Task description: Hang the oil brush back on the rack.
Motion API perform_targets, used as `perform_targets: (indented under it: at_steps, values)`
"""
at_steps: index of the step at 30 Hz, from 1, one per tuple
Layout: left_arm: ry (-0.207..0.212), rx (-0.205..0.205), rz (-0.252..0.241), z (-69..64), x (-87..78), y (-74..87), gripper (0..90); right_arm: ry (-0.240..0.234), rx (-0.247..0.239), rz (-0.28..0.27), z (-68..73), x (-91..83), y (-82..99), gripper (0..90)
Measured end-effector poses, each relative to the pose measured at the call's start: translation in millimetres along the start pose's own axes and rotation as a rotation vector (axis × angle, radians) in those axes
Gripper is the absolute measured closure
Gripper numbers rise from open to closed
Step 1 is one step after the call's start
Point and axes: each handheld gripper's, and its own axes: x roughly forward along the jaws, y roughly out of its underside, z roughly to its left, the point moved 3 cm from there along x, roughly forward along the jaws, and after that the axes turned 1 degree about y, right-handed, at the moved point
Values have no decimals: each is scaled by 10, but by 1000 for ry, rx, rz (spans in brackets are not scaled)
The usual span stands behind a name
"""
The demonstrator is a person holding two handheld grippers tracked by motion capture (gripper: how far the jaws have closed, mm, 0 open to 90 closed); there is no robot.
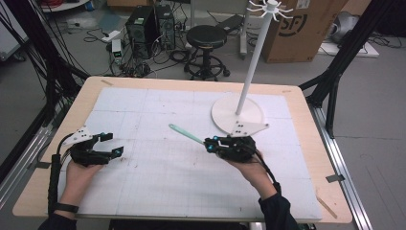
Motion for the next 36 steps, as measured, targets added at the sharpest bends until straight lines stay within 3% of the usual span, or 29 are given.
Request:
perform_targets:
  at_steps: [16,36]
  values:
    - [-2,5,3,-1,2,0,196,168,18,-106,-361,-915,-260,826]
    - [-5,7,4,-2,5,-1,193,265,14,-143,-551,-1518,-601,826]
